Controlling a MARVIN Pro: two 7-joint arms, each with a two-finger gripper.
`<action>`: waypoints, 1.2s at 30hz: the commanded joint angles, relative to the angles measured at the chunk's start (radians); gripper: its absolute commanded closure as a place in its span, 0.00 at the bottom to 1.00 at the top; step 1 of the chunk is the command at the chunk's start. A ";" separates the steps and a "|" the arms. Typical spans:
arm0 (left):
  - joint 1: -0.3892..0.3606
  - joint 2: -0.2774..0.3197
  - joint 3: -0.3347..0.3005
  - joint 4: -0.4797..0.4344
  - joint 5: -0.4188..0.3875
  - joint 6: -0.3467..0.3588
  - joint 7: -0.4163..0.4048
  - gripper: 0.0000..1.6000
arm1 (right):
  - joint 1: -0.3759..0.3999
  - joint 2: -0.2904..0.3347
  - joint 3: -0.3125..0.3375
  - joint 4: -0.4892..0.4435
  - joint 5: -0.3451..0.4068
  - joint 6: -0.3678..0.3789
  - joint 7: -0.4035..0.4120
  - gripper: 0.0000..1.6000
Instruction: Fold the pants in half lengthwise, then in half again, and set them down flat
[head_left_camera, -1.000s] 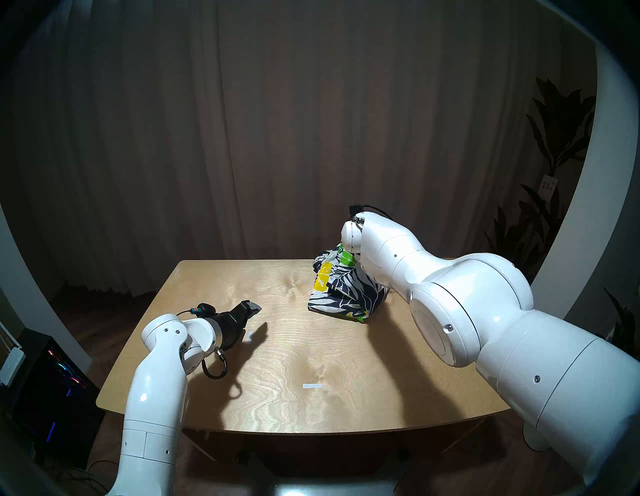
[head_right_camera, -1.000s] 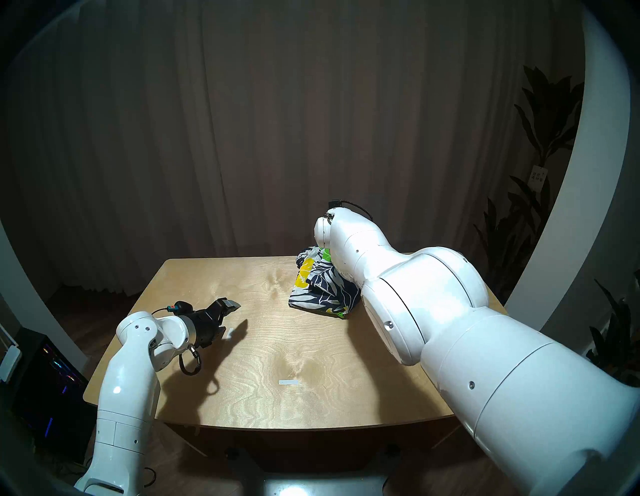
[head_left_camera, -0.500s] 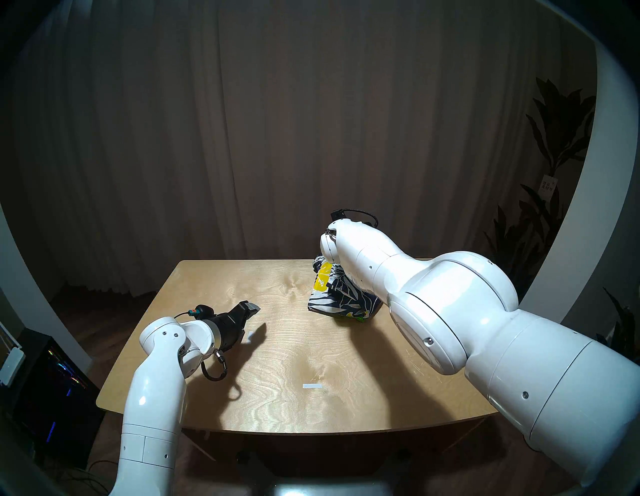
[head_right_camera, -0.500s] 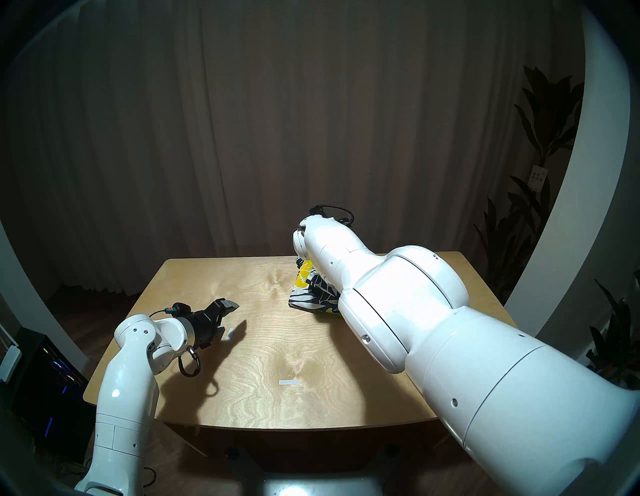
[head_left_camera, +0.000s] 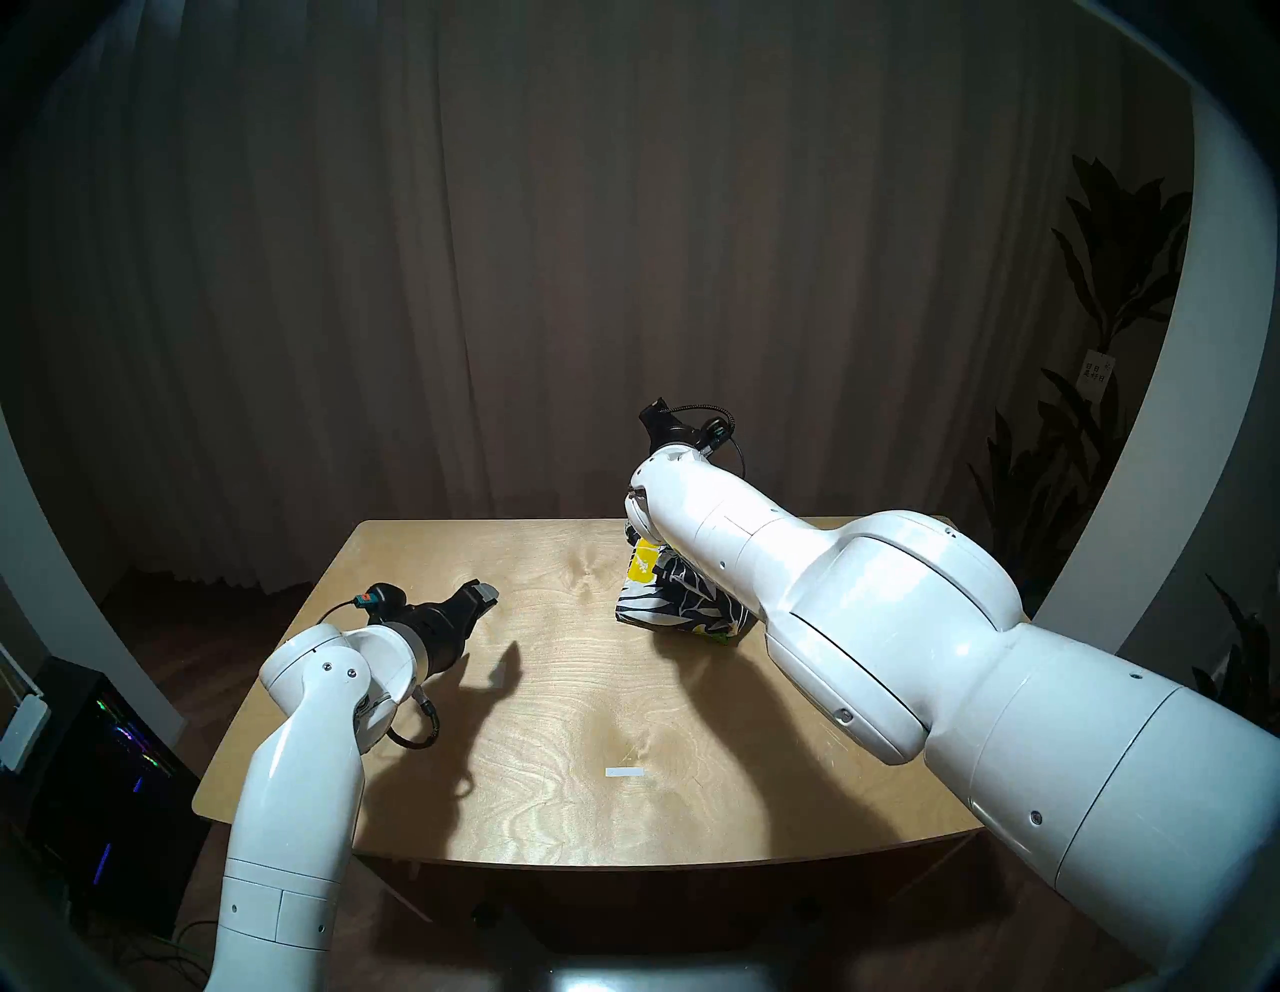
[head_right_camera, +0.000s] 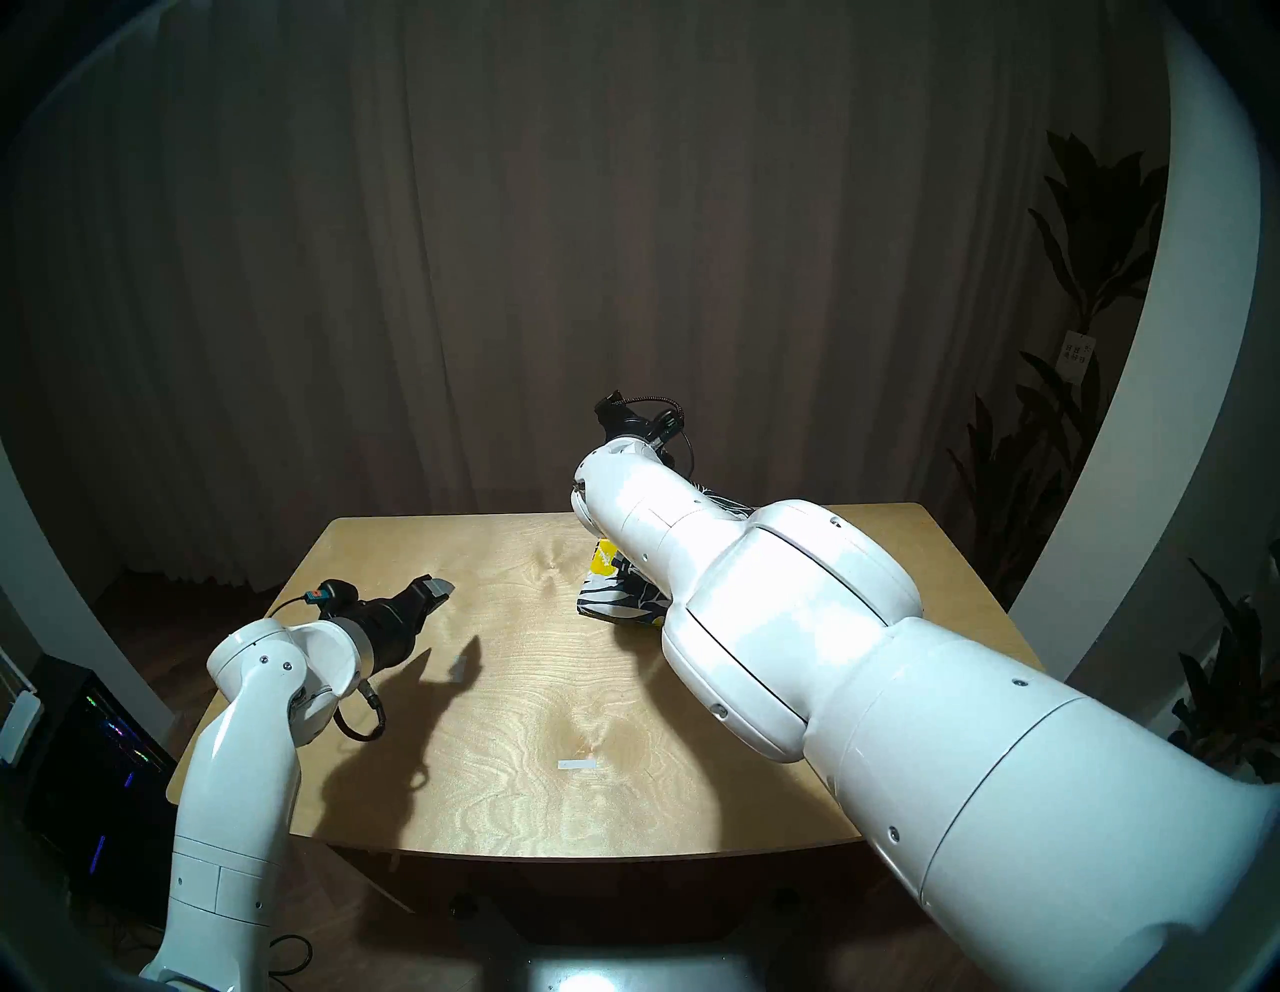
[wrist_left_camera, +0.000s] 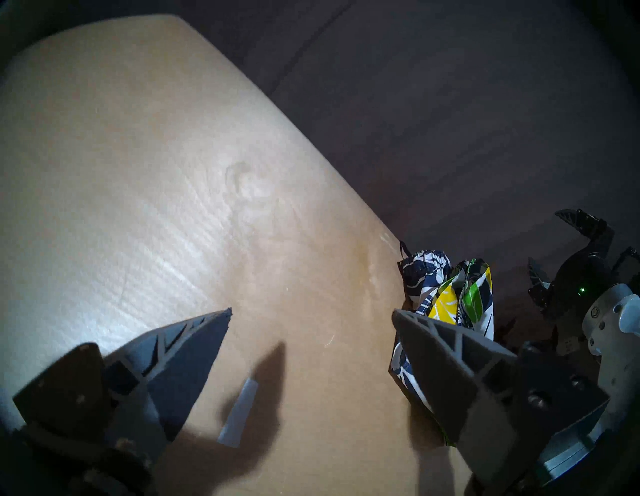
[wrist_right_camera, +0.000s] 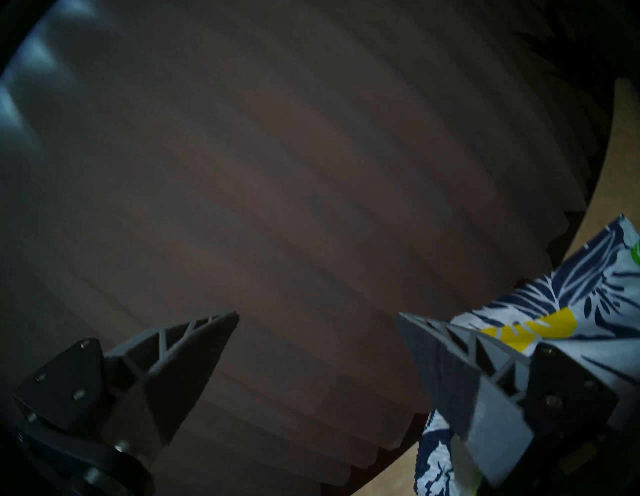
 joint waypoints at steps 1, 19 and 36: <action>-0.027 0.039 0.011 -0.058 0.071 -0.033 -0.001 0.07 | -0.029 0.075 -0.062 0.011 -0.065 -0.046 0.025 0.00; -0.060 0.069 0.083 -0.084 0.204 -0.084 0.000 0.00 | -0.074 0.264 -0.155 0.018 -0.155 -0.128 0.045 0.00; -0.109 0.088 0.157 -0.070 0.309 -0.133 0.002 0.00 | -0.106 0.374 -0.218 0.018 -0.214 -0.171 0.101 0.00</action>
